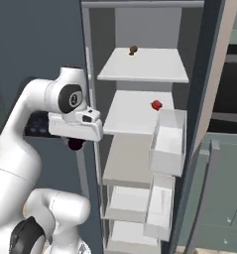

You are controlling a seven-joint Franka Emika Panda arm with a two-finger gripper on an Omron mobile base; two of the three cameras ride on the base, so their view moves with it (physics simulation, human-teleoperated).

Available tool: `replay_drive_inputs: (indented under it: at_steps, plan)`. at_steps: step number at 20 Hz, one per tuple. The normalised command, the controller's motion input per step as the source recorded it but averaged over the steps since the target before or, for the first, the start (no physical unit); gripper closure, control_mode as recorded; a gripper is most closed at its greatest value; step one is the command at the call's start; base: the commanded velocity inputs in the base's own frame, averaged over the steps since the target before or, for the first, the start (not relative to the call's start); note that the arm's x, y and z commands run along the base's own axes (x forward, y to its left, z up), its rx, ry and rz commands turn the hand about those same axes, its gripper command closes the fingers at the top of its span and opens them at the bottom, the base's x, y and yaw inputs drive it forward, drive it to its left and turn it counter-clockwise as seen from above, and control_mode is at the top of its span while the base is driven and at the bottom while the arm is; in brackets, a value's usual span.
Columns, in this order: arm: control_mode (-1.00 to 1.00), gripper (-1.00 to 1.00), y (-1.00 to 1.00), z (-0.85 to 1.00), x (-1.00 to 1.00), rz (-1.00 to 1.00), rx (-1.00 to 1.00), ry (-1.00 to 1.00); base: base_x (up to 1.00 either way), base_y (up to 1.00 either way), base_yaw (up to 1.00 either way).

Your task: Transport the chicken drumstick and eggplant to the fridge. Place the chicken drumstick on the rack containing meat and place the eggplant on the rack containing the vegetable, ensuring meats and vegetables are on different racks.

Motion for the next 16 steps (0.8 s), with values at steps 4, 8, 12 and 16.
replay_drive_inputs:
  at_steps: [4, 8, 12, 16]
  plan:
    - [1.0, 1.0, 0.0, 0.0, 0.0, 0.0, 0.0, 0.0, 0.44, 0.0, -0.34]
    - [1.0, 1.0, 0.0, 0.0, 0.0, 0.0, 0.0, 0.0, 0.35, 0.01, -0.28]
    - [1.0, 1.0, 0.0, 0.0, 0.0, 0.0, 0.0, 0.0, 0.0, 0.0, -0.23]
    - [1.0, 1.0, 0.0, 0.0, 0.0, 0.0, 0.0, 0.0, 0.07, 0.0, -0.26]
